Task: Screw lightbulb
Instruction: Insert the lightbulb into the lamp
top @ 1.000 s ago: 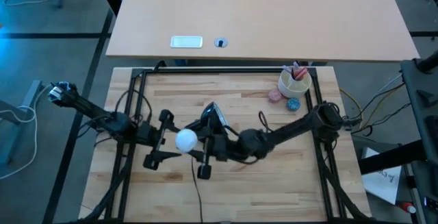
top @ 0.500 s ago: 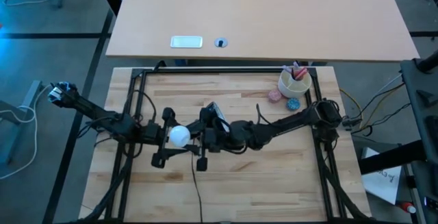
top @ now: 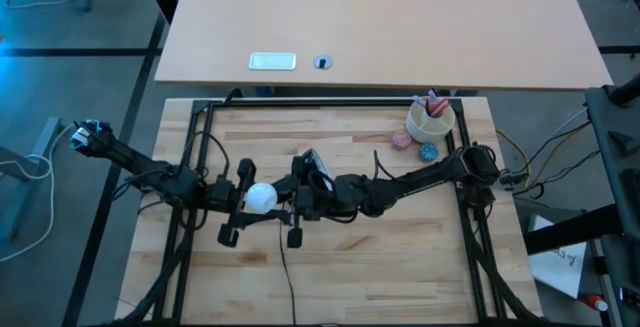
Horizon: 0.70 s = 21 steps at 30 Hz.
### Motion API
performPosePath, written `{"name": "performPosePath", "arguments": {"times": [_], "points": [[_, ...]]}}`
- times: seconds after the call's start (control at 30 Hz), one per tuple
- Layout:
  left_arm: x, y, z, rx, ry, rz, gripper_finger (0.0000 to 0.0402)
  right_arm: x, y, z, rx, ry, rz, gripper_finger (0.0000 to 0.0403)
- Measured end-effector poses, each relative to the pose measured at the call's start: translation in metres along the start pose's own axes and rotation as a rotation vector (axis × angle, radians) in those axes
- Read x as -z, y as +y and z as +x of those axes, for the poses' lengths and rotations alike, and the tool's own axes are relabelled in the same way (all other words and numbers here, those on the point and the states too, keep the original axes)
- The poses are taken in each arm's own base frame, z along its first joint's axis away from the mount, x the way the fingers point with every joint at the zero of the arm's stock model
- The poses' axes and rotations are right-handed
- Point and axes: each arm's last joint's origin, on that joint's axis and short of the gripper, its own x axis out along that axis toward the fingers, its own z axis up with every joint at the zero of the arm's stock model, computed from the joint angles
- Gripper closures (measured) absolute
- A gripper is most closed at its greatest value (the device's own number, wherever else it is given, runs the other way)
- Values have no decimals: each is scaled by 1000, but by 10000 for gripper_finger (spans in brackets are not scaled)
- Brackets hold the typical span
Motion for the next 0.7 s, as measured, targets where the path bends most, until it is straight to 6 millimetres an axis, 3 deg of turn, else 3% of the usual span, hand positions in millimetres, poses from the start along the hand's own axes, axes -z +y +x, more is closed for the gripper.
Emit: {"name": "performPosePath", "arguments": {"times": [0.13,0.7], "points": [[-1,-1,0,13,27,9,256,0,1,0,-27,0,4,262],[-20,-1,4,12,248,61,256,3,3,-2,-55,52,41,269]]}}
